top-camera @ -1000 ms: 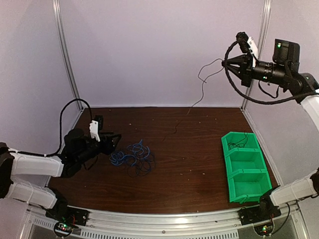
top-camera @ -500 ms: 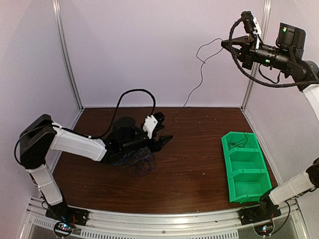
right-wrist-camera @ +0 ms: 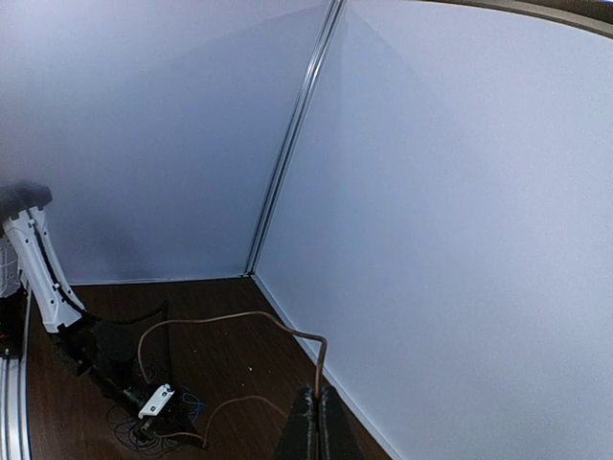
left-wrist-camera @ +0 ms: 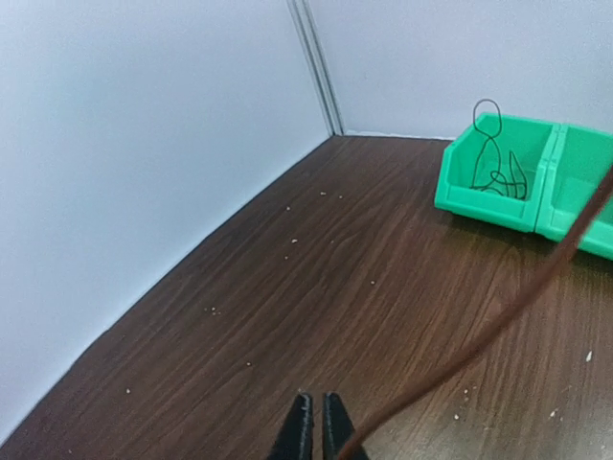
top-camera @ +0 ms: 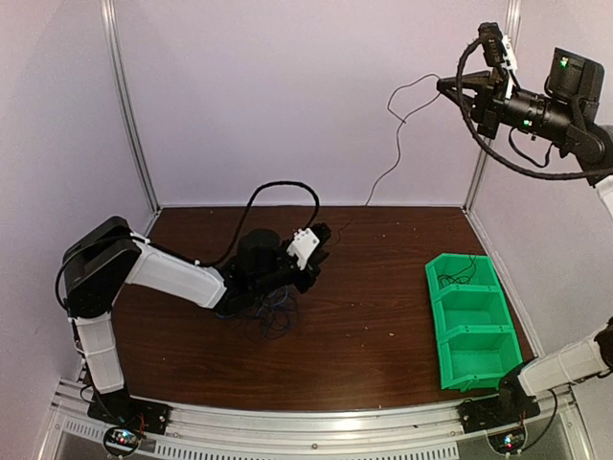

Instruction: Untangle the cables

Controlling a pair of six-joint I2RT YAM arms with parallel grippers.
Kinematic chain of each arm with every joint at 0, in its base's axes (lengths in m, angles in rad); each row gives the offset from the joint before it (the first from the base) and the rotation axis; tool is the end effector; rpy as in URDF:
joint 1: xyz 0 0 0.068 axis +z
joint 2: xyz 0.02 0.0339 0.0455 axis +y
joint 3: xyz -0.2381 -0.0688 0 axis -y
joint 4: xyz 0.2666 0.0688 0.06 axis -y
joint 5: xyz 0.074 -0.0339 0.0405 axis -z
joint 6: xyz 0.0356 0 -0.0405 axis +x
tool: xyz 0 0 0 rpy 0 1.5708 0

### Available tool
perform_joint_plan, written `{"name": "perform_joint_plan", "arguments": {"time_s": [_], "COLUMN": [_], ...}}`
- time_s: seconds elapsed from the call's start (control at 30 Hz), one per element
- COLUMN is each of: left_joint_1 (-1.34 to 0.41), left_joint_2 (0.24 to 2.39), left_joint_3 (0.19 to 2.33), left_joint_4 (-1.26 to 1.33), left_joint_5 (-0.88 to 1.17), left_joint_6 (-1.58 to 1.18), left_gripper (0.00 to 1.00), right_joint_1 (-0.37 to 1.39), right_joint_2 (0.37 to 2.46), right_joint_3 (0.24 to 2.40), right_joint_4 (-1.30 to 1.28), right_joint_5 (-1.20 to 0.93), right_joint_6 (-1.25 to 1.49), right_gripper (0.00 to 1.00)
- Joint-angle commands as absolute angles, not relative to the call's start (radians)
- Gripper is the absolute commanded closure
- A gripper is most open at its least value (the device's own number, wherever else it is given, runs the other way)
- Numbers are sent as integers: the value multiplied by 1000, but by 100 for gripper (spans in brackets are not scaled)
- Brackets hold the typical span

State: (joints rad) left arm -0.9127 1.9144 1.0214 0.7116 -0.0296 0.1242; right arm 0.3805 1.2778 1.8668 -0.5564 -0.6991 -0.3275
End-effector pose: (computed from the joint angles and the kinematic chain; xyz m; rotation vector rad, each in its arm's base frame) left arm 0.2589 -0.3332 0.1479 0.8650 1.5606 -0.5467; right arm 0.2150 0.1107 0.5427 -1.0314 1.1898 0.5773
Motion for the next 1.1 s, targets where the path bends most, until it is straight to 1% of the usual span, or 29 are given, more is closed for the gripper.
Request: {"name": "perform_joint_plan", "arguments": {"time_s": [0.0, 0.07, 0.17, 0.2, 0.23, 0.33, 0.37, 0.4, 0.47, 0.5, 0.53, 0.6, 0.67, 0.8, 0.87, 0.93, 1.0, 1.07], "left_joint_1": [-905, -894, -853, -843, -836, -810, -802, -792, -784, -783, -782, -782, -782, -782, -782, -782, -782, -782], "left_joint_2": [1836, 1783, 1703, 1684, 1668, 1664, 1667, 1669, 1663, 1661, 1661, 1672, 1679, 1677, 1676, 1675, 1674, 1672], "left_joint_3": [1026, 1049, 1149, 1196, 1241, 1442, 1506, 1556, 1646, 1687, 1733, 1846, 1921, 1982, 1988, 1987, 1982, 1977], "left_joint_4": [714, 618, 415, 348, 286, 63, -2, -53, -115, -139, -167, -225, -266, -285, -287, -288, -285, -281], "left_joint_5": [-69, -100, -46, -53, -62, -69, -70, -72, -79, -80, -81, -74, -67, -63, -77, -91, -99, -106], "left_joint_6": [122, 84, 13, 4, -30, -77, -89, -101, -115, -117, -117, -117, -119, -136, -159, -179, -206, -228], "left_gripper": [100, 100, 100, 100, 100, 100, 100, 100, 100, 100, 100, 100, 100, 100, 100, 100, 100, 100], "right_joint_1": [371, 362, 350, 349, 349, 348, 348, 348, 347, 350, 350, 355, 370, 450, 519, 577, 630, 681], "right_joint_2": [1246, 1238, 1223, 1219, 1221, 1239, 1239, 1233, 1214, 1209, 1212, 1231, 1263, 1308, 1336, 1382, 1430, 1478], "right_joint_3": [1782, 1720, 1582, 1524, 1463, 1320, 1283, 1249, 1201, 1186, 1175, 1157, 1151, 1174, 1208, 1261, 1315, 1343], "right_joint_4": [-536, -497, -422, -390, -362, -307, -293, -280, -271, -269, -264, -241, -224, -208, -222, -250, -259, -233], "right_joint_5": [-581, -494, -403, -386, -374, -394, -427, -488, -646, -711, -754, -795, -804, -822, -811, -791, -763, -730], "right_joint_6": [-343, -335, -310, -301, -292, -290, -287, -285, -300, -302, -297, -282, -274, -266, -280, -295, -303, -296], "right_gripper": [100, 100, 100, 99, 94, 90, 86, 79, 60, 53, 47, 41, 41, 51, 54, 53, 49, 48]}}
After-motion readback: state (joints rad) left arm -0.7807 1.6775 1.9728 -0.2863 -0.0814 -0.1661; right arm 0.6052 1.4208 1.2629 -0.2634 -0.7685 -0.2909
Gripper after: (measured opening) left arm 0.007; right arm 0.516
